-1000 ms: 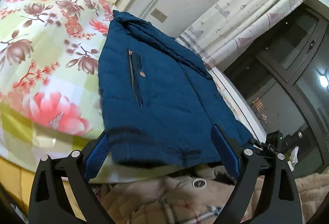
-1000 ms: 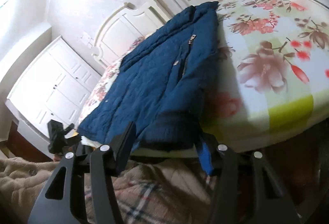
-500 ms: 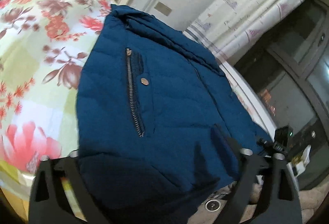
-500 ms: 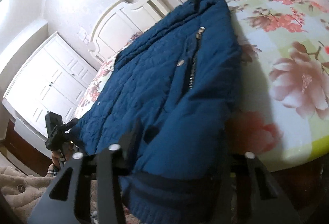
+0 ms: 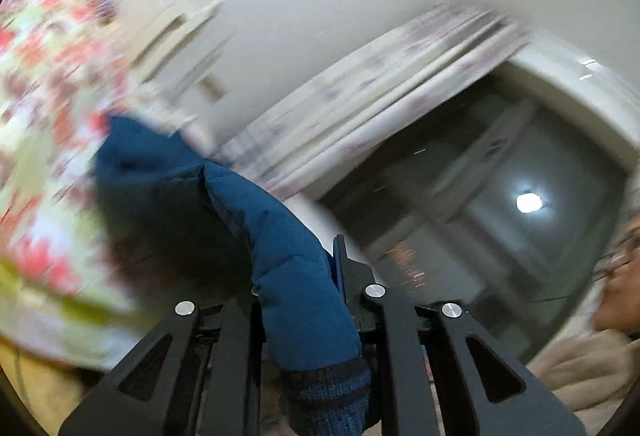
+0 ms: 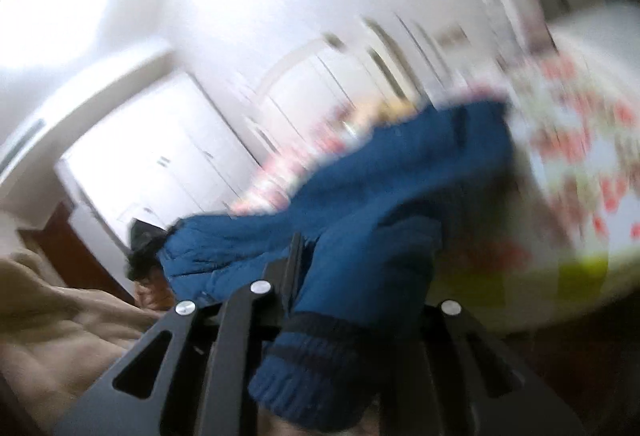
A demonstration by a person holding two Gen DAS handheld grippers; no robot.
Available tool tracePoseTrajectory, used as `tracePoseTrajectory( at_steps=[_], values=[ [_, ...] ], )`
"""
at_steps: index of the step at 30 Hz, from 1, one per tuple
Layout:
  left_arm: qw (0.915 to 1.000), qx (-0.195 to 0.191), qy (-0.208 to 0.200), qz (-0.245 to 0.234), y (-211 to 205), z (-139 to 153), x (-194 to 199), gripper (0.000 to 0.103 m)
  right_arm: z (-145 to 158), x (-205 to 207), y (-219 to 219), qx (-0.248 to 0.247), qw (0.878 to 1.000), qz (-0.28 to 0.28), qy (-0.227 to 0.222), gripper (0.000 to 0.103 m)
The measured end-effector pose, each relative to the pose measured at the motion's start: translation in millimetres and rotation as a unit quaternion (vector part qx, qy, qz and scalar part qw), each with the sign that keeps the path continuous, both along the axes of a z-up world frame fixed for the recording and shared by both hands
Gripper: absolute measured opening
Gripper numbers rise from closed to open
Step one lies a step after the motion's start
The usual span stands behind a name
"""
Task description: Fold large clothes
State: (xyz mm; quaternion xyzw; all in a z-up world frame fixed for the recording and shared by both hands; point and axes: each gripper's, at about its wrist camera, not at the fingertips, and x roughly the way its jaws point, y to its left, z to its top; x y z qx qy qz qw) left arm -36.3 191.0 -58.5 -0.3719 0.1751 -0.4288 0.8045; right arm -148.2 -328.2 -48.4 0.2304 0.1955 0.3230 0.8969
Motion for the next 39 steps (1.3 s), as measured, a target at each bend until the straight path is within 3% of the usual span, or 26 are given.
tracePoseTrajectory(
  at_steps=[2, 5, 7, 9, 10, 11, 12, 13, 15, 17, 19, 21, 23, 25, 29, 31, 35, 39],
  values=[
    [0.9993, -0.027, 0.022, -0.014, 0.4, 12.7, 27.4, 0.012, 26.0, 18.4, 3.1, 0.007, 1.000, -0.009, -0.010, 0.015],
    [0.9954, -0.017, 0.094, -0.001, -4.3, 13.6, 104.0, 0.016, 47.5, 97.4, 15.2, -0.002, 0.998, -0.035, 0.043, 0.015],
    [0.9873, -0.007, 0.158, 0.012, -10.0, -1.2, 162.4, 0.017, 45.4, 170.0, 17.9, 0.003, 0.994, -0.053, 0.098, 0.017],
    [0.9700, -0.005, 0.242, 0.027, -13.7, -29.9, 229.3, 0.019, 32.1, 237.2, 18.5, 0.014, 0.987, -0.059, 0.150, 0.026],
    [0.9614, -0.010, 0.273, 0.030, -11.8, -42.2, 250.4, 0.023, 19.1, 267.4, 12.6, 0.037, 0.980, -0.069, 0.181, 0.038],
    [0.9467, -0.022, 0.319, 0.035, -7.7, -61.2, 275.5, 0.029, 8.6, 284.4, 9.5, 0.057, 0.975, -0.077, 0.200, 0.060],
    [0.9344, -0.047, 0.351, 0.035, -1.2, -78.8, 293.9, 0.061, -5.8, 304.7, 0.1, 0.083, 0.967, -0.093, 0.220, 0.073],
    [0.9289, -0.073, 0.362, 0.031, 5.2, -88.3, 299.1, 0.097, -17.5, 316.6, -10.0, 0.104, 0.961, -0.111, 0.230, 0.087],
    [0.9140, -0.146, 0.378, 0.009, 20.7, -98.8, 312.9, 0.099, -31.2, 323.5, -24.7, 0.141, 0.959, -0.109, 0.221, 0.087],
    [0.9188, -0.158, 0.362, -0.004, 34.7, -87.7, 316.7, 0.099, -37.0, 321.3, -38.0, 0.149, 0.961, -0.111, 0.204, 0.087],
    [0.9386, -0.101, 0.328, 0.033, 50.2, -62.3, 315.0, 0.099, -32.7, 318.0, -47.5, 0.086, 0.969, -0.141, 0.185, 0.087],
    [0.9552, 0.012, 0.280, 0.095, 56.2, -34.1, 313.0, 0.099, -28.7, 322.2, -50.6, 0.022, 0.971, -0.151, 0.182, 0.087],
    [0.9534, 0.113, 0.251, 0.125, 47.7, -22.3, 314.9, 0.099, -28.0, 332.0, -46.9, -0.031, 0.971, -0.144, 0.187, 0.087],
    [0.9489, 0.200, 0.224, 0.098, 26.6, -23.4, 322.8, 0.099, -30.0, 347.8, -37.5, -0.096, 0.968, -0.126, 0.196, 0.087],
    [0.9285, 0.318, 0.174, 0.079, 0.3, -34.2, 325.3, 0.099, -45.2, 377.7, -18.2, -0.181, 0.956, -0.089, 0.214, 0.087],
    [0.9232, 0.344, 0.158, 0.066, -2.2, -42.3, 324.7, 0.099, -55.1, 386.4, -13.8, -0.202, 0.951, -0.079, 0.218, 0.086],
    [0.9217, 0.353, 0.155, 0.040, -12.6, -54.0, 333.4, 0.099, -66.3, 395.2, -5.9, -0.220, 0.950, -0.062, 0.214, 0.086],
    [0.9124, 0.374, 0.162, 0.038, -20.5, -58.4, 352.2, 0.099, -70.0, 399.6, -6.0, -0.206, 0.953, -0.057, 0.214, 0.086]
  ],
)
